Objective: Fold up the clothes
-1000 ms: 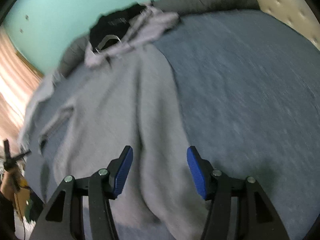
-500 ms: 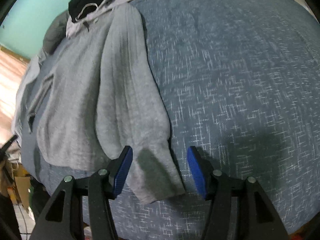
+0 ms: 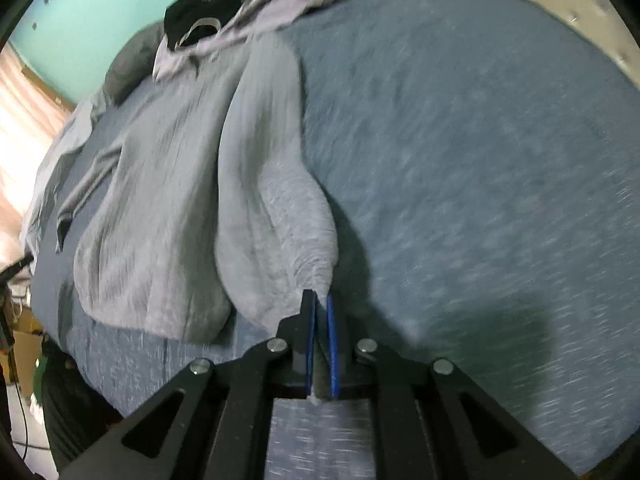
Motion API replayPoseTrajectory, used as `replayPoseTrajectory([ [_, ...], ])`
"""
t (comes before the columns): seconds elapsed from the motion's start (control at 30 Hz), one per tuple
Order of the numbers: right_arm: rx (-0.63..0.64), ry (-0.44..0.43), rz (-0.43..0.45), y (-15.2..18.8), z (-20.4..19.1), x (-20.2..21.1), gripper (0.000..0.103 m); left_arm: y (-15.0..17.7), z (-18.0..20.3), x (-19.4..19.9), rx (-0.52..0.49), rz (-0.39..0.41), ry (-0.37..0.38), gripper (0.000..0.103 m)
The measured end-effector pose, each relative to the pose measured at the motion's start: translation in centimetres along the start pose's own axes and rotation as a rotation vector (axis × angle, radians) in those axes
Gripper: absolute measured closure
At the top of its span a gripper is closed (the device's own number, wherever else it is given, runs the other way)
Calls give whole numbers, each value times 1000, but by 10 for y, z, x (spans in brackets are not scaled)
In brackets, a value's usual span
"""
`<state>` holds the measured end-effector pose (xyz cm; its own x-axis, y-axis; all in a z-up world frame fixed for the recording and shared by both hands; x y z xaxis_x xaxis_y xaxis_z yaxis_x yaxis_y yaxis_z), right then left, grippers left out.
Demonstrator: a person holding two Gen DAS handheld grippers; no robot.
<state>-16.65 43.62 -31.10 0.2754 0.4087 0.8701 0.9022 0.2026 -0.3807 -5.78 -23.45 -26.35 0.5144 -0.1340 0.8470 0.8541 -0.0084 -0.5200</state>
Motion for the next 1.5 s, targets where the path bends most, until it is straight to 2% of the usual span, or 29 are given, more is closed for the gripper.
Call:
replayPoseTrajectory([
  [0.13, -16, 46, 88, -19, 26, 38, 98, -2, 0, -4, 12, -2, 7, 60],
  [0.3, -94, 111, 182, -41, 82, 80, 98, -2, 2, -9, 0, -14, -10, 60],
  [0.43, -153, 177, 238, -69, 120, 96, 98, -2, 4, -17, -7, -35, -20, 59],
  [0.63, -138, 313, 293, -100, 144, 96, 98, -5, 11, -27, 1, -53, -15, 59],
  [0.8, -141, 401, 284, -101, 147, 88, 97, -5, 22, -37, -20, -77, 1, 59],
  [0.87, -146, 434, 281, -100, 147, 86, 88, -5, 26, -39, -29, -78, 9, 59],
  [0.93, -159, 343, 281, -96, 132, 86, 65, -6, 30, -41, -32, -79, 20, 59],
  [1.03, -159, 211, 260, -87, 106, 81, 63, -7, 35, -48, -41, -92, 38, 50],
  [1.27, -39, -47, 85, -58, 17, 31, 61, -3, 56, -75, -59, -141, 101, 48],
  [1.37, 61, -100, -4, -46, -24, 7, 60, 4, 70, -91, -107, -179, 103, 48],
  [1.43, 137, -111, -83, -33, -49, -11, 59, 8, 79, -99, -138, -201, 103, 48],
  [1.5, 183, -109, -124, -26, -65, -22, 59, 11, 83, -106, -152, -215, 102, 48],
])
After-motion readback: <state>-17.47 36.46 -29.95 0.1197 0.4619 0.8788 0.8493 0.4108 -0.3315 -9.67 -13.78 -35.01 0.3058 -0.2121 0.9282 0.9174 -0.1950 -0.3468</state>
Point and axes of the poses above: each gripper's, at about its wrist camera, not at the fingertips, and x roughly against the way its jaws point, z to its right, y to its underside, the point moved 2 cm from there along -x, roughly the way its jaws point, and after that the axes turned 5 degrees about -x, right-handed, at the moved point
